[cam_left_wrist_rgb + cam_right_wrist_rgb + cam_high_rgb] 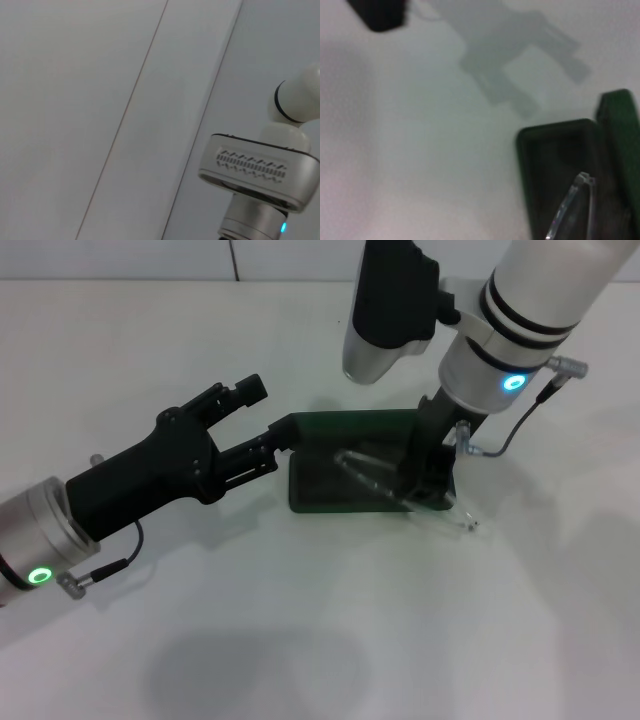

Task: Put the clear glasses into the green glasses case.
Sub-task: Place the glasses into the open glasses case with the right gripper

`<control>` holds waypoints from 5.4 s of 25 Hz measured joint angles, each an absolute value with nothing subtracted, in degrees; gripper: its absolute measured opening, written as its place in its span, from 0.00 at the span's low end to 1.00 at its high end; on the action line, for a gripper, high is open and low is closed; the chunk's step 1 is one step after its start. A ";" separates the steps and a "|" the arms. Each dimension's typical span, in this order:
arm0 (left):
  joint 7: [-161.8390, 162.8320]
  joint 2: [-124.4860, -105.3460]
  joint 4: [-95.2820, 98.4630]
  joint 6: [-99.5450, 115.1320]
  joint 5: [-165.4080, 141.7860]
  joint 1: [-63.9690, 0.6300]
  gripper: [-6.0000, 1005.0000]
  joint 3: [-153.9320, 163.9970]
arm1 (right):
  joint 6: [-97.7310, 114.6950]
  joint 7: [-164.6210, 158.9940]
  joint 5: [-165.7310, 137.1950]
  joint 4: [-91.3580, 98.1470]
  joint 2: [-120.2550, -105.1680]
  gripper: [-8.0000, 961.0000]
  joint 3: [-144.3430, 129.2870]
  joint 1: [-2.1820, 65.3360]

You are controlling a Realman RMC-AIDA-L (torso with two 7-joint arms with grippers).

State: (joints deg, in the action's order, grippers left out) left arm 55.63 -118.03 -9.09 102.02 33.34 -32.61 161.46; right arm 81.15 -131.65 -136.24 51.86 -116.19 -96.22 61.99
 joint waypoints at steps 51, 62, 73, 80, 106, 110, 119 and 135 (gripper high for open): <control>55.63 -118.00 -9.23 100.79 33.31 -32.79 0.84 162.27 | 76.45 -140.86 -132.82 62.42 -116.19 0.29 -99.58 52.38; 55.70 -117.94 -9.23 100.81 33.31 -33.45 0.84 162.95 | 77.05 -143.30 -132.57 60.45 -116.19 0.29 -100.92 53.37; 55.70 -117.99 -9.23 100.73 33.31 -33.68 0.84 162.95 | 75.49 -143.47 -131.66 60.23 -116.19 0.29 -103.40 53.40; 55.67 -117.96 -9.23 100.71 33.36 -33.79 0.84 162.95 | 74.14 -143.61 -131.66 60.14 -116.19 0.28 -105.30 53.49; 55.19 -117.84 -9.23 100.97 34.01 -33.04 0.84 162.42 | 74.50 -139.04 -139.31 65.85 -116.09 0.10 -103.85 53.72; 55.12 -117.86 -9.23 100.98 34.02 -33.04 0.84 162.42 | 74.59 -138.52 -139.81 65.97 -116.10 0.09 -104.57 54.38; 55.11 -117.82 -9.23 100.86 34.02 -33.24 0.84 162.33 | 75.26 -138.14 -138.49 66.18 -116.23 0.06 -107.76 53.91; 55.10 -118.02 -9.22 100.71 34.01 -33.76 0.84 162.33 | 69.69 -138.43 -137.39 61.45 -116.19 0.06 -112.64 54.09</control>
